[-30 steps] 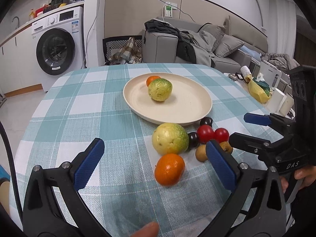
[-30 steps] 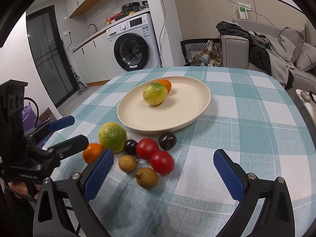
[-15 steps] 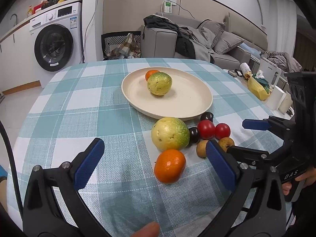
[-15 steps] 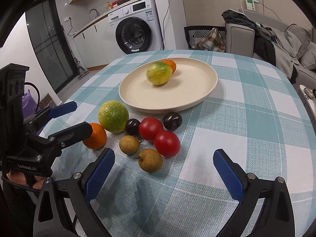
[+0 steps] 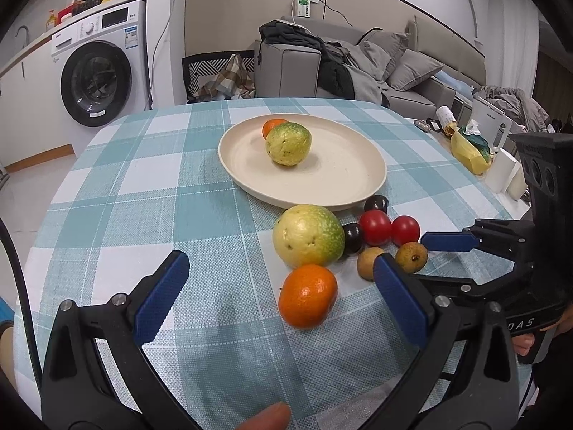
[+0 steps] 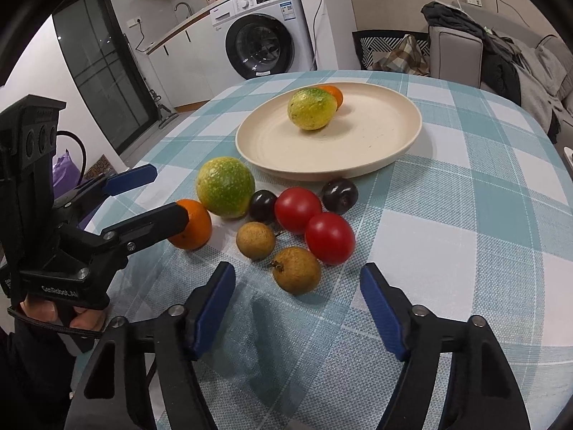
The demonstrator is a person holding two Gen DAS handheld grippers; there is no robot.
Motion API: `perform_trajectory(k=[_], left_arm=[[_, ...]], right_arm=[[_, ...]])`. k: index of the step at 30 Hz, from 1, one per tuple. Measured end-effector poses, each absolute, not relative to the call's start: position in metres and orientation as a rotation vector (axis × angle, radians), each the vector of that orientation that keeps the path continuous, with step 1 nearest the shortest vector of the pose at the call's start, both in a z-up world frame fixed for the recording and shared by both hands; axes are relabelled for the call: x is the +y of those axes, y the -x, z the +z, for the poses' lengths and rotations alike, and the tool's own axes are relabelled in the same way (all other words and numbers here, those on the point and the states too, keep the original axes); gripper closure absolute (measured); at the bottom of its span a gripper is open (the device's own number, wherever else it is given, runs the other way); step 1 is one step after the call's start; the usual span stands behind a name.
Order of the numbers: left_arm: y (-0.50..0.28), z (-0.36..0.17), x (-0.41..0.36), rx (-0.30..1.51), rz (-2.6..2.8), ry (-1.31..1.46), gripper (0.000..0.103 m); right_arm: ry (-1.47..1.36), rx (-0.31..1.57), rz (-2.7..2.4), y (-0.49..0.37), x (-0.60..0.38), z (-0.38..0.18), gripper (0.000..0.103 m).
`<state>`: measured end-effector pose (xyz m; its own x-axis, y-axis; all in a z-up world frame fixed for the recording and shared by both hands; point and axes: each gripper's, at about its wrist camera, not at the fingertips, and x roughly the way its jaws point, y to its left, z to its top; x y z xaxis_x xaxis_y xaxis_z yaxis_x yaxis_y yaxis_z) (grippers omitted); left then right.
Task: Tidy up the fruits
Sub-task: 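Withdraw both open tools from the plate back toward the remaining fruit, then grasp a second orange with the left tool while the right tool grasps a small brown fruit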
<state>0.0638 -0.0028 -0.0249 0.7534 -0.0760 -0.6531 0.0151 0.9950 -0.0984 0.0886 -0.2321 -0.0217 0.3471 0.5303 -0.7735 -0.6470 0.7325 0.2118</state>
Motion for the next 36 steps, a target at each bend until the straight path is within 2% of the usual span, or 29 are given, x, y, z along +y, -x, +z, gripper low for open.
perform_trajectory(k=[2, 11, 13, 18, 24, 30, 34, 36], left_arm=[[-0.064, -0.026, -0.003, 0.718, -0.052, 0.091, 0.001], [-0.064, -0.028, -0.009, 0.724, -0.114, 0.088, 0.002], [-0.064, -0.03, -0.011, 0.735, -0.134, 0.089, 0.007], [-0.065, -0.03, -0.013, 0.735, -0.146, 0.085, 0.011], [-0.069, -0.036, -0.013, 0.773, -0.176, 0.096, 0.029], [-0.071, -0.04, -0.013, 0.792, -0.195, 0.108, 0.045], [-0.073, -0.043, -0.012, 0.811, -0.205, 0.118, 0.063], [-0.074, -0.043, -0.012, 0.811, -0.202, 0.121, 0.065]], right_arm=[[0.144, 0.946, 0.776, -0.087, -0.231, -0.022, 0.038], [0.153, 0.944, 0.793, -0.084, -0.228, -0.022, 0.046], [0.153, 0.943, 0.797, -0.084, -0.228, -0.022, 0.048], [0.156, 0.941, 0.795, -0.085, -0.227, -0.023, 0.054], [0.153, 0.94, 0.79, -0.086, -0.227, -0.023, 0.057], [0.158, 0.94, 0.786, -0.087, -0.227, -0.023, 0.063], [0.162, 0.939, 0.782, -0.087, -0.227, -0.023, 0.066], [0.164, 0.939, 0.781, -0.086, -0.227, -0.023, 0.067]])
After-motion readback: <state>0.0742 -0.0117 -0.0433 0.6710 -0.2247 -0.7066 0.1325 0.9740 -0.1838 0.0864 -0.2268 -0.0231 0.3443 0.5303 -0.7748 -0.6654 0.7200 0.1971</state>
